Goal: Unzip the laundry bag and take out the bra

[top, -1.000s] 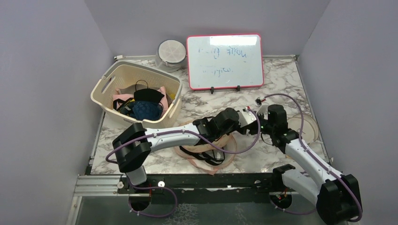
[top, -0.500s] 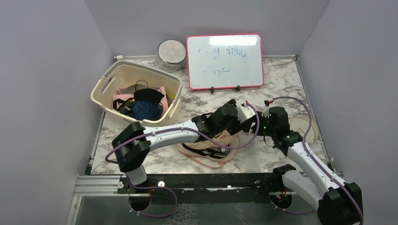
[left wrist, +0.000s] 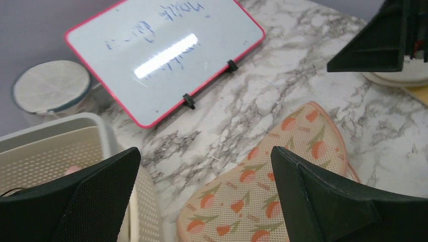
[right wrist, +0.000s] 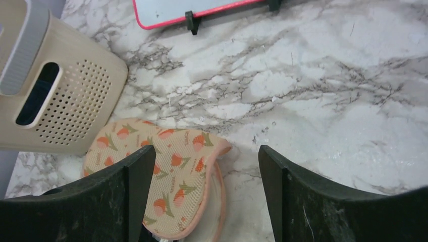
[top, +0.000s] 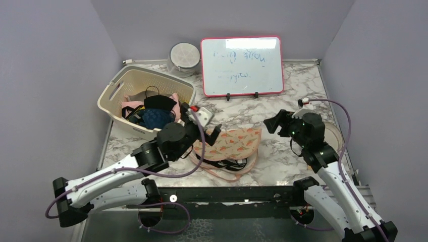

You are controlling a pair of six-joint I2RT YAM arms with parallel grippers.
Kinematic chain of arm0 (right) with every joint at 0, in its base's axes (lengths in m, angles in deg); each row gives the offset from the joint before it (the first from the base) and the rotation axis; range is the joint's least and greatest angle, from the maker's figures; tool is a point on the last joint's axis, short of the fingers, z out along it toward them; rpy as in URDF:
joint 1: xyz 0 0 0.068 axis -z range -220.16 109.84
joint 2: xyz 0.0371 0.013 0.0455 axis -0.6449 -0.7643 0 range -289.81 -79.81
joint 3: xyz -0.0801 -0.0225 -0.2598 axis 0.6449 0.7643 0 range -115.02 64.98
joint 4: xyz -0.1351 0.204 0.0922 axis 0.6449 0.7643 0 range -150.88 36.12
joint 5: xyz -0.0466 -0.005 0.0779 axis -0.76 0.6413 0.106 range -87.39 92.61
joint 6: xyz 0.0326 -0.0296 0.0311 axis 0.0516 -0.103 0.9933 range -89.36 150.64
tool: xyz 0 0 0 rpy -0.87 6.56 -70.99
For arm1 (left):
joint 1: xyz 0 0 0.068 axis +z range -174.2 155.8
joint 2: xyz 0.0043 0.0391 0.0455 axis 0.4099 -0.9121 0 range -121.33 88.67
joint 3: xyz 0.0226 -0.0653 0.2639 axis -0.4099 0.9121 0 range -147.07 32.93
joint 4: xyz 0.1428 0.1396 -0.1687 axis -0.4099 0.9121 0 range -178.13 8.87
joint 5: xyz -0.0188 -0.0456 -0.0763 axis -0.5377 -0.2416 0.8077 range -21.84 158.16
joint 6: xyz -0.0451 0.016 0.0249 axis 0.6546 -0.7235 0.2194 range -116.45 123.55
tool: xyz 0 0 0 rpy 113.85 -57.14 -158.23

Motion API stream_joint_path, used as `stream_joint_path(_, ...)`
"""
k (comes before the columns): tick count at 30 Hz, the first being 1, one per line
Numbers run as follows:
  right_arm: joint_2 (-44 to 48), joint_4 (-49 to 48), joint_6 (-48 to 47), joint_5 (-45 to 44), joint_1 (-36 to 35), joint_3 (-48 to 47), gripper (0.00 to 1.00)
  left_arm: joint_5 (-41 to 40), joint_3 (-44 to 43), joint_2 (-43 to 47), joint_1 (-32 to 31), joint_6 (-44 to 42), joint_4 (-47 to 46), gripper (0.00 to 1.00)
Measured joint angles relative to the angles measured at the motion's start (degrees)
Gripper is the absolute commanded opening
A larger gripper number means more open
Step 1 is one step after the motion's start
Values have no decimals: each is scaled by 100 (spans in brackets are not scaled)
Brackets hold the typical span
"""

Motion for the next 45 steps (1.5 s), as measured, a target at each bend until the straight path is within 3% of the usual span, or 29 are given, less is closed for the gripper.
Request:
stream_joint_path(4,87,-160,-306,107,2,-229,74,-533,103,1025,50,-140,63,99)
stream_joint_path(9,-466,-835,-667,1224,-118,-402,80,-1115,114,1853,50,-693,-317,99)
stream_joint_path(12,-994,-1097,-994,1506,-793,-514,81,-1440,155,2074,52,-903,-522,99)
stream_joint_path(15,-1473,-1180,-1585,1423,-2017,-610,83,-1659,501,2402,55,-1021,-669,99)
stream_joint_path(19,-2293,-970,-2868,992,-3641,-1014,81,-1812,748,2610,52,-1019,-612,99)
stream_joint_path(23,-2988,-496,-4118,136,-4435,-1432,71,-1943,833,2621,52,-1019,-570,99)
stream_joint_path(27,-3386,-61,-5143,-551,-4745,-1502,58,-1974,846,2463,52,-1019,-518,99)
stream_joint_path(32,-3482,181,-5936,-1095,-5075,-1320,55,-1978,846,2138,52,-1016,-332,99)
stream_joint_path(38,-3764,151,-6288,-1604,-5447,-1228,51,-1976,846,2127,52,-1014,-269,99)
stream_joint_path(41,-3969,7,-6369,-1967,-5515,-1150,42,-1978,846,2162,52,-1012,-264,99)
stream_joint_path(45,-3995,-175,-6437,-2352,-5528,-1025,41,-1978,846,2190,52,-1008,-245,99)
